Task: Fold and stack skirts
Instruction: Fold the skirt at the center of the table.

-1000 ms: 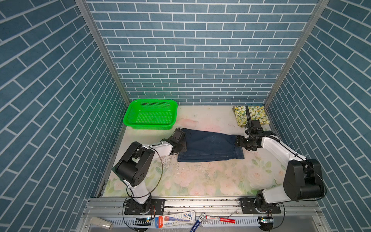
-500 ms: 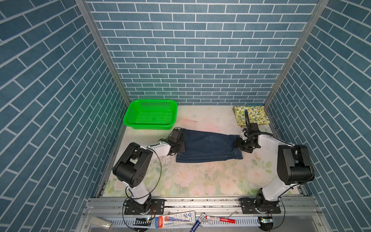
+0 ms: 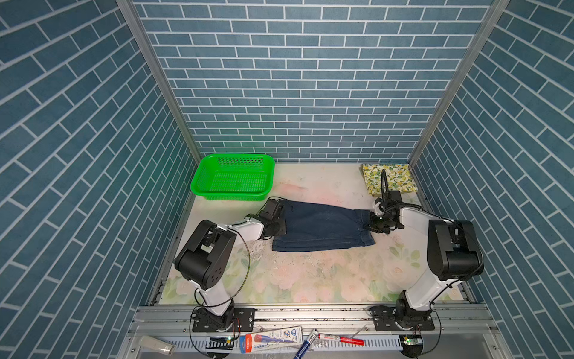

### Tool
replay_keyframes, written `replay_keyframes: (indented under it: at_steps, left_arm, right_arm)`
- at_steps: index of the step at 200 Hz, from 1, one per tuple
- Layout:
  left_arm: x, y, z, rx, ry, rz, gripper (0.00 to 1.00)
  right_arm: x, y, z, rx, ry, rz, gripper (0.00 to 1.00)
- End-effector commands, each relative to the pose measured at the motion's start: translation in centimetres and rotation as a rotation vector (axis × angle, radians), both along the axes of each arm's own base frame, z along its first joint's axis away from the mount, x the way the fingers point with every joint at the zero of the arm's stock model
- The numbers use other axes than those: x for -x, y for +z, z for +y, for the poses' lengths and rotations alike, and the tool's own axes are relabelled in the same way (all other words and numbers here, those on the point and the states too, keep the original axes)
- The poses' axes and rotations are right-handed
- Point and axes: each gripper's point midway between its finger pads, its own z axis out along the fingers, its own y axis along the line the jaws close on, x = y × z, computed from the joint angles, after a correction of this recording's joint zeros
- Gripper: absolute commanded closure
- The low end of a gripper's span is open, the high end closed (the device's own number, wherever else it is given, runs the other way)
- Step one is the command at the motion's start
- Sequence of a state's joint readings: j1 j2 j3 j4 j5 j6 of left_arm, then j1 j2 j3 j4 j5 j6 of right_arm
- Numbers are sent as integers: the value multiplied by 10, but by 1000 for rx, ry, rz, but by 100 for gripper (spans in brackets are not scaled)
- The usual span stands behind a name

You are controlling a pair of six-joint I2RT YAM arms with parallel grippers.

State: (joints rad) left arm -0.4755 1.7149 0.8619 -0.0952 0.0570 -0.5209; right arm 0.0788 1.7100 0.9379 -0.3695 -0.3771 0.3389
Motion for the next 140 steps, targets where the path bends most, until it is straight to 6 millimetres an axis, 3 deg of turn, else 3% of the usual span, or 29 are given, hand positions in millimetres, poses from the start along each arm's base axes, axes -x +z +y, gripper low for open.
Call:
replay_keyframes:
  at_steps: [1,30,76,111,140]
  left_arm:
    - [36,-40,21,-86,8,173,100]
    - [37,-39,18,-88,-3,168,100]
    - [45,-45,-3,-71,-36,171,100]
    - [52,-47,-28,-49,-75,167,100]
    - [56,-45,-45,-9,-94,159,100]
  right_arm:
    - [13,-11,-1,52,18,60,100]
    - [15,18,-20,166,-7,19,100]
    - [19,91,-40,364,-24,-87,100]
    - [22,133,-25,460,7,-159,100]
    - [23,155,14,470,61,-214,100]
